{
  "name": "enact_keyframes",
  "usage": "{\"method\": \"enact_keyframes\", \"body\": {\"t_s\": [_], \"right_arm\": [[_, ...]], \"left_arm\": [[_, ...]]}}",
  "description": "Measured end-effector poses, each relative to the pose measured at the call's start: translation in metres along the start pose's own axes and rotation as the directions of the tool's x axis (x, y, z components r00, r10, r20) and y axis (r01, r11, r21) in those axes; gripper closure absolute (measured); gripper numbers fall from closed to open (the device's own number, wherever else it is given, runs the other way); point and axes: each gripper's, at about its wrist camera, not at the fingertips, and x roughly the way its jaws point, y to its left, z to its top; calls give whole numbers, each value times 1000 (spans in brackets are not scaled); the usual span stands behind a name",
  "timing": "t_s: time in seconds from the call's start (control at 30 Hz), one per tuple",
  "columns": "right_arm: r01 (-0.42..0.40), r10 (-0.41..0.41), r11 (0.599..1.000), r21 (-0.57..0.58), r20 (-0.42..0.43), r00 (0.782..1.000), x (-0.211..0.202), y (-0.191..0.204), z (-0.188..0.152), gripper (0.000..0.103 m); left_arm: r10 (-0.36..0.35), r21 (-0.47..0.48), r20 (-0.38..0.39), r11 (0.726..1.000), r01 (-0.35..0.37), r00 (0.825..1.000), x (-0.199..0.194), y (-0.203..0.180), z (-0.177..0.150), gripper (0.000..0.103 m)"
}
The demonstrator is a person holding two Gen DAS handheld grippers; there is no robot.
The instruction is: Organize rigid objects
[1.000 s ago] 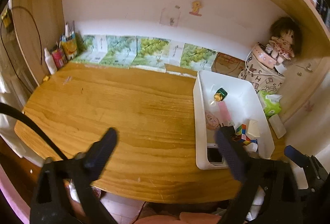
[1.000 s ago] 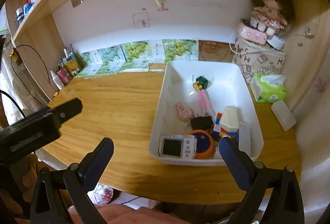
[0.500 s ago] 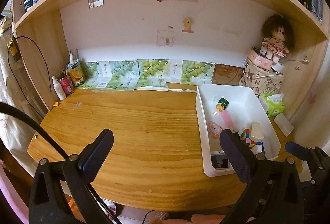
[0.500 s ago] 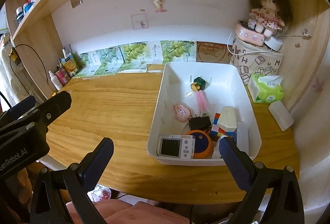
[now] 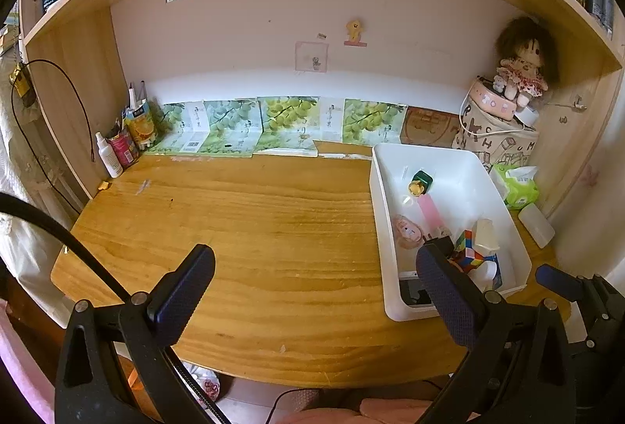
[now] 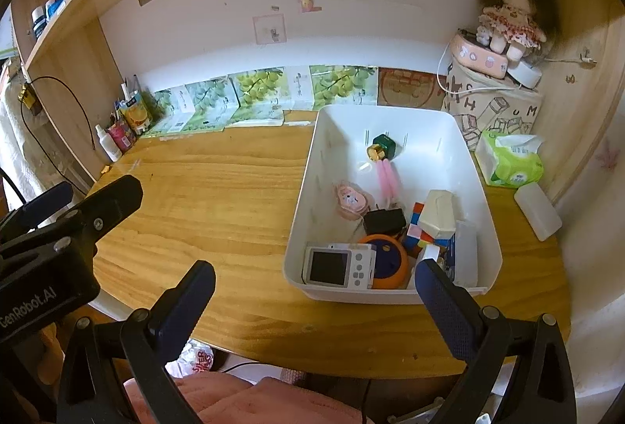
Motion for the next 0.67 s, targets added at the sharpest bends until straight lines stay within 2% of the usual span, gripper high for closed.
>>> {"method": "enact_keyframes", "body": {"t_s": [0.67], "right_arm": [[8,-8,1000,10,-34,999,7,-2,-2,1]], "left_arm": [[2,16,-38,1000,-1,999,7,-3,-2,0]]}}
